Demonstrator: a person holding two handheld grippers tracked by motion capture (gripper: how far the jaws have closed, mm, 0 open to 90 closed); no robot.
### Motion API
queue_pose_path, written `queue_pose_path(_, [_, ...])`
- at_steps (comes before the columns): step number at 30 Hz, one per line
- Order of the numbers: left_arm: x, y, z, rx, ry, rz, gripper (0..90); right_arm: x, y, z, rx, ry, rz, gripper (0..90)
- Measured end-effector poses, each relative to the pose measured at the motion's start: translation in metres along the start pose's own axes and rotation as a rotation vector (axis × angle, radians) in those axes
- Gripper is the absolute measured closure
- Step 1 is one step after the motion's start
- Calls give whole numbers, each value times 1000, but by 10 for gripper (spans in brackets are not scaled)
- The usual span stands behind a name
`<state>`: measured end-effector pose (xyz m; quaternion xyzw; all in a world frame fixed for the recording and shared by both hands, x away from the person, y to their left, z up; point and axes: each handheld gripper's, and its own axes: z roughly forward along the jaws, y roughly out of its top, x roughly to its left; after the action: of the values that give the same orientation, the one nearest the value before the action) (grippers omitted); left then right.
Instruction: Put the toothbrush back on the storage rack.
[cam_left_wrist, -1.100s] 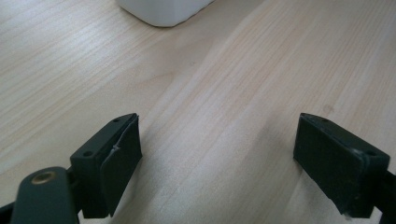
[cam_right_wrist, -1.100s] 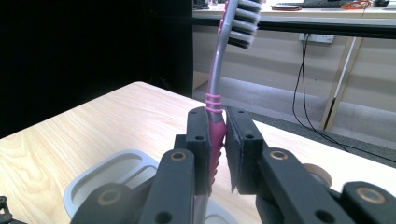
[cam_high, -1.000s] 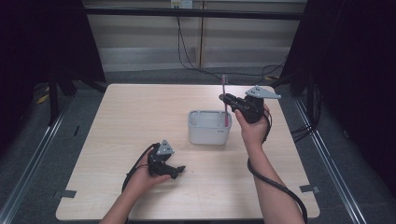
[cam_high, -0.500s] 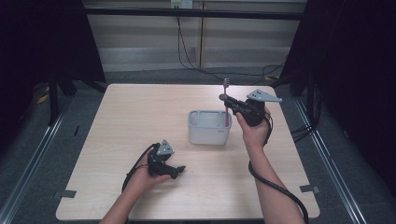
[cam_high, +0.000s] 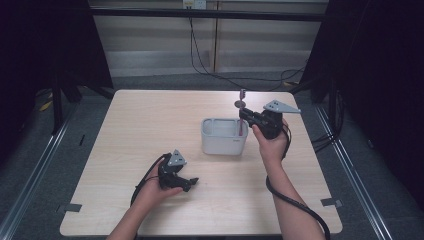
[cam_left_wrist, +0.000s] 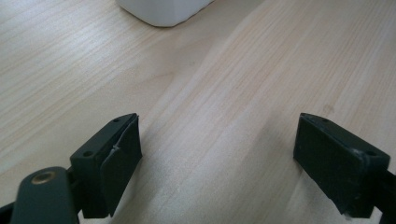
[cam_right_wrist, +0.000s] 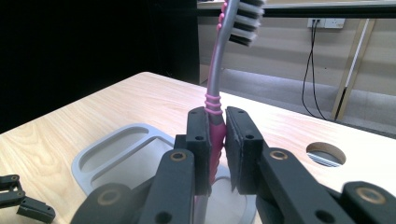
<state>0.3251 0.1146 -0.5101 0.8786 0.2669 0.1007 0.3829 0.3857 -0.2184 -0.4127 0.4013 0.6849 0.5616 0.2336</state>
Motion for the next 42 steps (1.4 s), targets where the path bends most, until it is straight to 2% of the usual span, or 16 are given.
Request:
queue_pose_path(27, [0,0,0,0,0,0,147,3,-19,-11,37,12,-1,799])
queue_pose_path(42, [0,0,0,0,0,0,147,0,-21,-16,63,12,-15,796])
